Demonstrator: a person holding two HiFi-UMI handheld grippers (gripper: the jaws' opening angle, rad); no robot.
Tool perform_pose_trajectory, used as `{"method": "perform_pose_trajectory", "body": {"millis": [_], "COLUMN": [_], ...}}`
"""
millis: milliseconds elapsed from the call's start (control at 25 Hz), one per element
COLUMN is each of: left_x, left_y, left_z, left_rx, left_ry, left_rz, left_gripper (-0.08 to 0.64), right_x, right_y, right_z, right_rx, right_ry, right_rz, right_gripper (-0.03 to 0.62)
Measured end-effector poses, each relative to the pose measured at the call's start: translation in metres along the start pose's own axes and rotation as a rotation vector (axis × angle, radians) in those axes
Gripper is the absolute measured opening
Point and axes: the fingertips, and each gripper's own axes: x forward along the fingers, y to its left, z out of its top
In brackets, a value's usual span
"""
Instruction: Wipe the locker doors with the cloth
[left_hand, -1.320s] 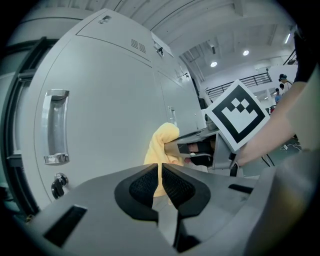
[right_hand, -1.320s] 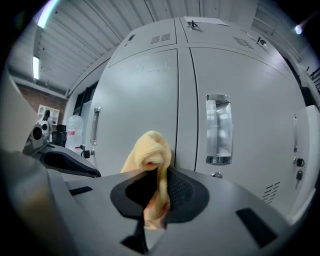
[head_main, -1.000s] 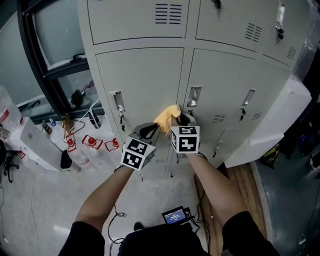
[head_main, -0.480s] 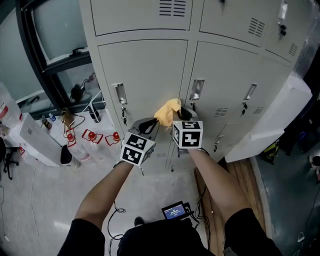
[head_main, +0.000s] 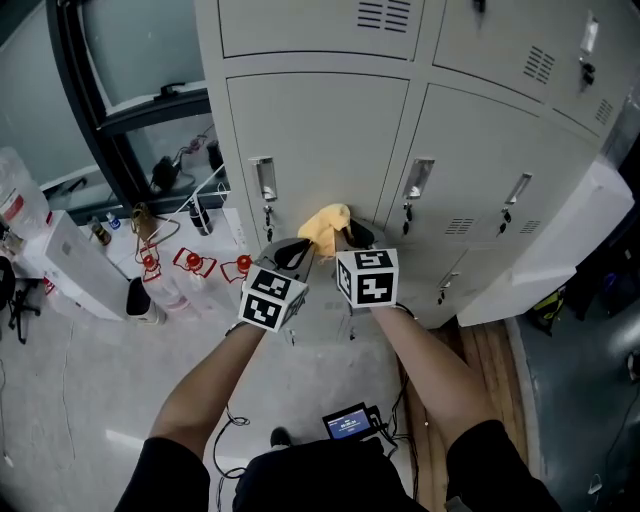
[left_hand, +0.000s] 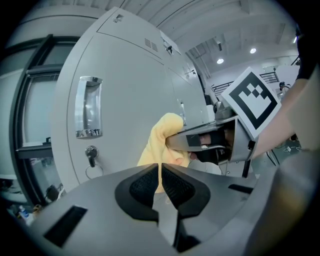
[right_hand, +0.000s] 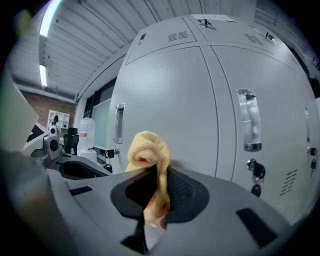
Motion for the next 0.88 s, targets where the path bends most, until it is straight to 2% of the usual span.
{"method": "perform_pose_trajectory", "body": {"millis": [600,880], "left_x": [-0.061,-0.067], "left_y": [0.072,0.078], "left_z": [-0.035,-0.046], "left_rx": [-0.050,-0.060], "left_ry": [0.035,0.045], "left_rz": [0.118,0.123], "left_gripper": [0.034,0.034], "right_x": [0.056,0.069], "right_y": [0.099,0.106], "right_z": [-0.024,-0.031], "right_rx": [0.000,0.027], "right_ry": [0.066,0.081], "right_rz": [0.133,0.126], "right_gripper": [0.067,0.067]}}
